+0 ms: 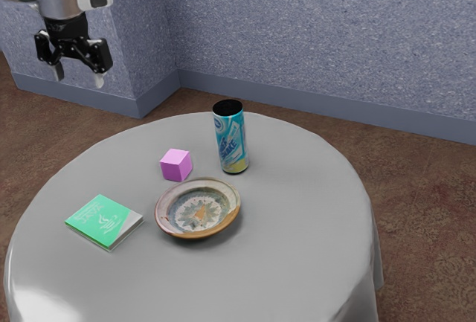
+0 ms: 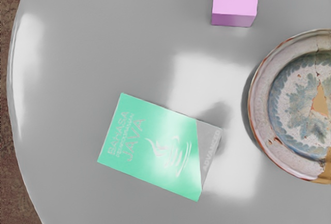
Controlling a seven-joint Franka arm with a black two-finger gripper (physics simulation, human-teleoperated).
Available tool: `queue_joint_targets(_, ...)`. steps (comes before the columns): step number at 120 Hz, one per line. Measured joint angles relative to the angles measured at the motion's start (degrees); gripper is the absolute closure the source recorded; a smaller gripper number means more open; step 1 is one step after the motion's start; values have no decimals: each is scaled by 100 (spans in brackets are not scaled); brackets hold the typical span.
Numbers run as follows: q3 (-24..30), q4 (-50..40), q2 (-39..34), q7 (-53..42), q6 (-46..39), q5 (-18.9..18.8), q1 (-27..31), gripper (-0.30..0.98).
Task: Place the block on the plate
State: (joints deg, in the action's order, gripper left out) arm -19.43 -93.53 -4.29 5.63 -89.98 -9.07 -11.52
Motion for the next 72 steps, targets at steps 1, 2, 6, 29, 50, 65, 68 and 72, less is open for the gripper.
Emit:
queue_joint_targets(1, 0, 2, 5, 9, -1, -3, -8, 0)
queue_joint_targets(2, 1, 5, 11, 18, -2, -6, -13, 0)
queue_joint_targets(6, 3, 10, 29, 53, -6, -17, -30, 0)
queue_joint_targets(29, 9, -140, 111, 220, -81, -26, 29, 0)
queue_joint_targets(50, 179, -635, 607, 333, -591, 224, 265, 0)
queue_joint_targets(65, 253, -766, 1085, 393, -1121, 502, 148, 0)
queue_joint_targets(68, 267, -772, 1198, 401, -1238, 549, 84, 0)
queue_joint_targets(72, 283, -777, 1348, 411, -1388, 643, 18, 0)
